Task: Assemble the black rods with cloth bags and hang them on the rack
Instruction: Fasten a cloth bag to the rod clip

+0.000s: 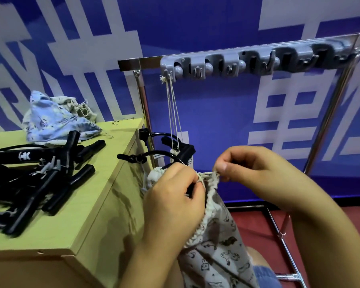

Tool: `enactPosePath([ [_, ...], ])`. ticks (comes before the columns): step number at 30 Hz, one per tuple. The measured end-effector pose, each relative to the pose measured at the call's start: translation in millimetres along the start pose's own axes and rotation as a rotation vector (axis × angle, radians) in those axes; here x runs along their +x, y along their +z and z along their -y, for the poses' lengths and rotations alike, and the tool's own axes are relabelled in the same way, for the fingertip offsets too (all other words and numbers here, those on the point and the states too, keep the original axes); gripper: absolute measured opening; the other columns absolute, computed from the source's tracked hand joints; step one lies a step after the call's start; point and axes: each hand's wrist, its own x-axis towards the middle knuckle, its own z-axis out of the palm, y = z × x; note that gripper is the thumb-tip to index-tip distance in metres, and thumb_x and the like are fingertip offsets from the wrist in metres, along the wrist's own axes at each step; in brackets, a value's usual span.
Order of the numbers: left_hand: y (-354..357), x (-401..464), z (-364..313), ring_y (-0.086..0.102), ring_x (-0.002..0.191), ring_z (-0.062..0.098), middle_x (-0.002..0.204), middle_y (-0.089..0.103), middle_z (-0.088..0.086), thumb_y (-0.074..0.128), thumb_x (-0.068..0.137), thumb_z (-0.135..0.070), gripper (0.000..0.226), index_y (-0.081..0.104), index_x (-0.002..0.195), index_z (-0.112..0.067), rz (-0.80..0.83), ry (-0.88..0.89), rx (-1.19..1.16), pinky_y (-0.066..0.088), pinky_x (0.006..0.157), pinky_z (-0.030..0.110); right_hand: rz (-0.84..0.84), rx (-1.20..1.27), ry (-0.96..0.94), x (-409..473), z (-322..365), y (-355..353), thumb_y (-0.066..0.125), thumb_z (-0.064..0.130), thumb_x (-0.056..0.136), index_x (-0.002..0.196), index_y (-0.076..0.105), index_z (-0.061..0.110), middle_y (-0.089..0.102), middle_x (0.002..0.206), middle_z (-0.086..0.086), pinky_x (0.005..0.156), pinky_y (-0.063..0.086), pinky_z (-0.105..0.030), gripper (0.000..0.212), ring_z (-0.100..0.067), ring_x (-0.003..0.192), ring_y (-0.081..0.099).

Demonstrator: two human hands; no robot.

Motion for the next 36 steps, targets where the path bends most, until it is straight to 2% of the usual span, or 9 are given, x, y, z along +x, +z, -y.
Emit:
enactPosePath([
  [4,1,0,-1,0.042,0.060,0.011,0.065,0.041,-0.011,0.059,0.073,-0.010,0.017,0.048,0.061,-0.017,-0.003,-0.001,-0.019,0.032,0.051,0.019,-0.101,0.245,0.002,0,6,-6,0.048,0.048,0.075,0.062,0.064,0.014,0.064,0.058,-0.004,0.059,0.047,-0.021,0.039,-0.011,0.051,0.052],
  [10,5,-3,-2,0.046,0.059,0.013,0.066,0.049,-0.006,0.058,0.075,-0.016,0.014,0.052,0.063,-0.017,0.029,0.014,-0.007,0.041,0.048,0.035,0.081,-0.404,0.000,11,8,-2,0.070,0.038,0.077,0.076,0.069,0.025,0.071,0.074,0.005,0.070,0.052,-0.025,0.013,-0.003,0.069,0.063],
  [16,6,-3,1,0.050,0.062,0.013,0.067,0.054,-0.006,0.053,0.075,-0.019,0.012,0.052,0.063,-0.018,0.055,0.013,-0.054,0.044,0.052,0.037,0.219,-0.751,-0.034,19,19,-6,0.059,0.035,0.087,0.080,0.062,0.021,0.066,0.077,0.006,0.067,0.046,-0.026,0.016,-0.009,0.071,0.057],
  [18,5,1,5,0.053,0.065,0.012,0.069,0.058,-0.007,0.057,0.074,-0.016,0.011,0.055,0.064,-0.020,0.046,0.007,-0.072,0.045,0.056,0.035,0.207,-0.477,0.004,25,11,-6,0.060,0.032,0.088,0.077,0.062,0.016,0.063,0.071,0.007,0.068,0.045,-0.026,0.020,-0.009,0.065,0.054],
  [22,3,8,11,0.061,0.073,0.001,0.075,0.066,-0.012,0.065,0.074,-0.011,0.010,0.067,0.067,-0.018,0.029,-0.015,-0.142,0.049,0.069,0.021,0.301,0.528,0.180,30,-15,2,0.067,0.024,0.081,0.065,0.063,0.015,0.056,0.062,0.003,0.066,0.047,-0.022,0.019,-0.007,0.060,0.051],
  [26,-12,15,14,0.064,0.086,-0.010,0.085,0.071,-0.022,0.074,0.077,-0.005,0.023,0.075,0.084,-0.027,-0.040,-0.246,-0.408,0.048,0.078,0.006,0.374,1.208,0.338,32,-40,-2,0.084,0.025,0.061,0.064,0.061,0.016,0.056,0.067,0.004,0.063,0.046,-0.026,0.025,-0.008,0.057,0.051],
  [28,-22,20,20,0.065,0.086,-0.011,0.091,0.072,-0.022,0.073,0.076,-0.012,0.023,0.072,0.094,-0.027,-0.092,-0.391,-0.570,0.048,0.075,0.004,0.324,1.332,0.343,30,-50,-9,0.087,0.022,0.058,0.064,0.062,0.016,0.058,0.068,0.004,0.064,0.046,-0.026,0.026,-0.009,0.059,0.054],
  [32,-40,24,34,0.048,0.040,-0.001,0.104,0.072,-0.011,0.067,0.063,-0.039,0.024,0.077,0.083,-0.030,-0.191,-0.571,-0.918,0.042,0.044,0.010,0.252,1.347,0.306,22,-63,-27,0.080,0.025,0.069,0.076,0.070,0.015,0.070,0.091,0.001,0.083,0.048,-0.035,0.016,-0.014,0.087,0.066],
  [36,-49,24,48,0.062,0.056,0.001,0.113,0.070,-0.007,0.060,0.070,-0.039,0.042,0.066,0.108,-0.020,-0.289,-0.617,-1.093,0.051,0.058,0.012,0.105,1.256,0.089,15,-69,-43,0.021,0.024,0.103,0.138,0.039,0.001,0.038,0.148,-0.014,0.117,0.009,-0.034,0.046,-0.023,0.139,0.031],
])
